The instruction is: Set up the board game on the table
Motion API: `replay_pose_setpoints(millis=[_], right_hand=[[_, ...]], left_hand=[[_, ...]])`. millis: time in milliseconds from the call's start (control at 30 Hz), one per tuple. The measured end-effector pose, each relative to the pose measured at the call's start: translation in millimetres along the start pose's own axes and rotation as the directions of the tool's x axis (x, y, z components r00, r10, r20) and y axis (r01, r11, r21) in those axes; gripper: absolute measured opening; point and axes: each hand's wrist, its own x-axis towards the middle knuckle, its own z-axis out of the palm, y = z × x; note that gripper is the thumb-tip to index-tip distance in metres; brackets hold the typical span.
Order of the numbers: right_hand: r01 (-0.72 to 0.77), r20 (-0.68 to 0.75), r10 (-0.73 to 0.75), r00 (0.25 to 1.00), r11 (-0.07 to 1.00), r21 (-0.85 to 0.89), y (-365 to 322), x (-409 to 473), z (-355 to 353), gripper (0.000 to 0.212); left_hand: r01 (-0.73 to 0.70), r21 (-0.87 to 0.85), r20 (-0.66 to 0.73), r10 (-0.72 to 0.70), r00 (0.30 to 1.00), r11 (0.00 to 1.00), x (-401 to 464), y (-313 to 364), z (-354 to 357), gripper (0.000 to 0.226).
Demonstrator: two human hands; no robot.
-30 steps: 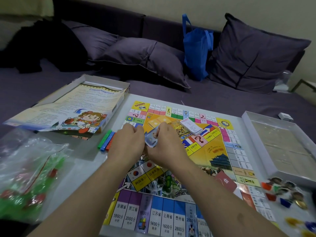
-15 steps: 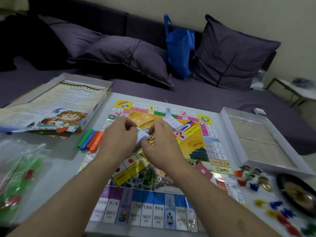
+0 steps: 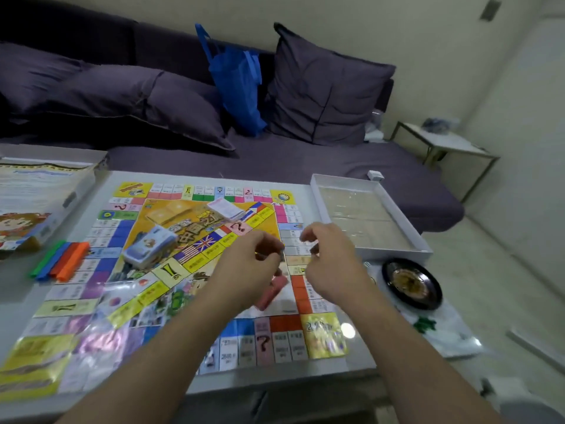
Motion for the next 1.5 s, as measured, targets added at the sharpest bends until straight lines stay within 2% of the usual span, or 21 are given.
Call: replay_pose_setpoints(millis=[100, 233, 367, 500, 567, 633, 733, 800, 967, 1167, 1333, 1500], right_hand=[[-0.079, 0.025, 0.083, 0.996, 0.987, -0.137, 39.7, 2.1, -32.3, 0.067], [-0.086, 0.081, 0.109, 0.991, 0.966, -0.246, 80.5, 5.7, -49.4, 0.069], [-0.112, 0.109, 0.136, 0.985, 0.973, -0.201, 97.6, 10.1, -46.7, 0.062], [-0.106, 0.071, 0.12, 0.99, 0.979, -0.175, 106.0, 14.3, -42.9, 0.042], [-0.108, 0.061, 0.118, 0.991, 0.982, -0.152, 110.2, 17.8, -40.9, 0.028], [-0.106, 0.052, 0.114, 0.992, 0.985, -0.137, 112.7, 20.6, -39.7, 0.021], [-0.099, 0.045, 0.105, 0.993, 0.988, -0.121, 114.4, 22.6, -38.5, 0.016], [-0.099, 0.047, 0.105, 0.993, 0.989, -0.11, 115.0, 22.3, -39.9, 0.015], [-0.07, -0.006, 0.069, 0.998, 0.996, -0.057, 112.0, 17.3, -54.9, 0.015], [-0.016, 0.101, 0.01, 0.995, 0.998, 0.059, 95.6, -18.9, -64.7, 0.014], [0.041, 0.203, -0.032, 0.979, 0.998, -0.04, 85.6, -48.5, -47.8, 0.01], [0.047, 0.221, -0.034, 0.975, 0.997, -0.057, 87.3, -64.5, -32.7, 0.009]], left_hand=[[-0.009, 0.019, 0.05, 0.008, 0.999, 1.0, -5.2, 2.6, 26.5, 0.02], [-0.045, 0.129, 0.088, 0.034, 0.996, 0.991, -5.3, 1.0, 50.3, 0.022], [-0.083, 0.219, 0.101, 0.062, 0.993, 0.972, 3.6, 4.7, 71.0, 0.029], [-0.113, 0.341, 0.156, 0.062, 0.986, 0.933, 23.5, 11.1, 99.4, 0.063], [-0.124, 0.415, 0.176, 0.054, 0.983, 0.901, 34.8, 11.4, 114.5, 0.068], [-0.138, 0.468, 0.176, 0.06, 0.982, 0.873, 44.7, 10.7, 127.3, 0.055], [-0.145, 0.529, 0.151, 0.075, 0.986, 0.836, 54.9, 10.1, 138.6, 0.024], [-0.144, 0.544, 0.145, 0.077, 0.986, 0.827, 57.5, 11.1, 141.0, 0.017], [-0.171, 0.498, 0.132, 0.121, 0.984, 0.85, 46.5, 18.3, 124.1, 0.014], [-0.22, 0.492, 0.196, 0.139, 0.971, 0.843, 7.4, 21.2, 89.9, 0.015], [-0.231, 0.526, 0.23, 0.124, 0.965, 0.819, -24.4, 12.1, 79.2, 0.012], [-0.207, 0.527, 0.238, 0.091, 0.967, 0.825, -39.7, -0.9, 82.8, 0.014]])
